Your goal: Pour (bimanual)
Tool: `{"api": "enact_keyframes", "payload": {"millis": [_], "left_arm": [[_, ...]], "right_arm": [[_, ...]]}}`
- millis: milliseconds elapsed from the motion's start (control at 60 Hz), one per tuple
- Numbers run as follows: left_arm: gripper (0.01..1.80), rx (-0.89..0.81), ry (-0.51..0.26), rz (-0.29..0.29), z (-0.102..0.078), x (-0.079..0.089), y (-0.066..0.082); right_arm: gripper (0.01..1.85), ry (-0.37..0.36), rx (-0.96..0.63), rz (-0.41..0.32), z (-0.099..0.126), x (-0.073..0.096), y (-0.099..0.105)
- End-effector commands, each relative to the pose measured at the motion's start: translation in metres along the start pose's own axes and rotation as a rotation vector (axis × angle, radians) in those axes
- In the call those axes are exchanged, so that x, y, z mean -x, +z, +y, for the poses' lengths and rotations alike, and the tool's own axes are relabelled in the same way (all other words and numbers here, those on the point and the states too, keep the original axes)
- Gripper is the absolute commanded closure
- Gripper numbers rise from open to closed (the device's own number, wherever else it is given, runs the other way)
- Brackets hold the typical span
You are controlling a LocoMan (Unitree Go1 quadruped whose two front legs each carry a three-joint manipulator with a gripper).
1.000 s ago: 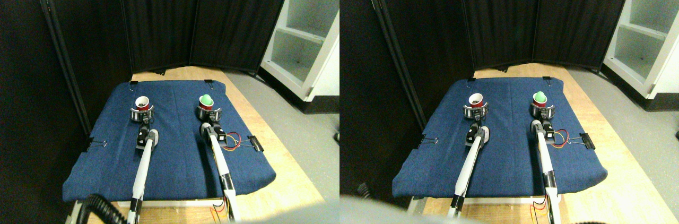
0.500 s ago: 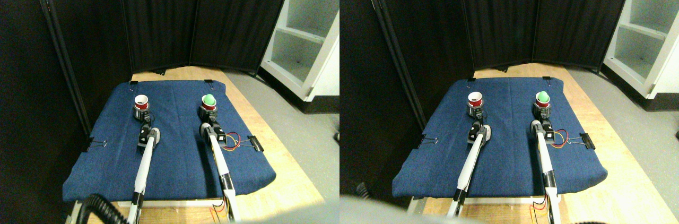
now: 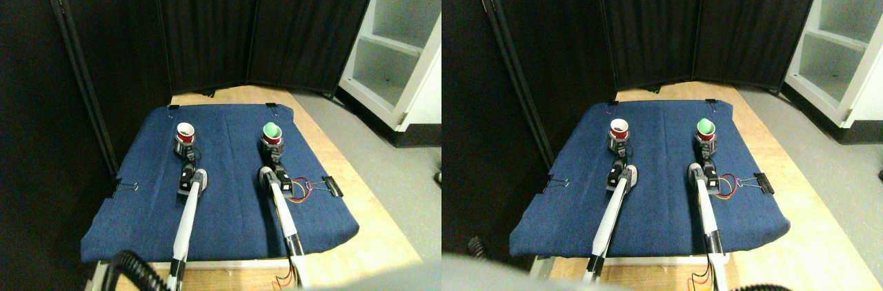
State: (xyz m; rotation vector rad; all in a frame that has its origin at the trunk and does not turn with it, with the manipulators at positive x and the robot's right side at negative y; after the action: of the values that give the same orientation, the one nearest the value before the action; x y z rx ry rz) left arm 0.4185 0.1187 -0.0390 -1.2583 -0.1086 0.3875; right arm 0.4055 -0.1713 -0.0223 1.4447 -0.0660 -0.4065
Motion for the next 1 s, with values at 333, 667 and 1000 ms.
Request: {"api": "enact_keyframes", "payload": {"millis": [333, 667, 1000], "left_arm": [[1.48, -0.014, -0.019, 0.101, -0.022, 0.014, -0.002], [1.48, -0.025, -0.055, 0.176, -0.058, 0.018, 0.005], [1.48, -0.042, -0.055, 0.235, -0.086, 0.017, -0.005]], "right_arm": [[1.53, 0.08, 0.03, 0.051, 0.042, 0.01, 0.003], [1.53, 0.125, 0.073, 0.103, 0.071, 0.017, -0.001], [1.53, 0.16, 0.153, 0.148, 0.09, 0.015, -0.016]]}}
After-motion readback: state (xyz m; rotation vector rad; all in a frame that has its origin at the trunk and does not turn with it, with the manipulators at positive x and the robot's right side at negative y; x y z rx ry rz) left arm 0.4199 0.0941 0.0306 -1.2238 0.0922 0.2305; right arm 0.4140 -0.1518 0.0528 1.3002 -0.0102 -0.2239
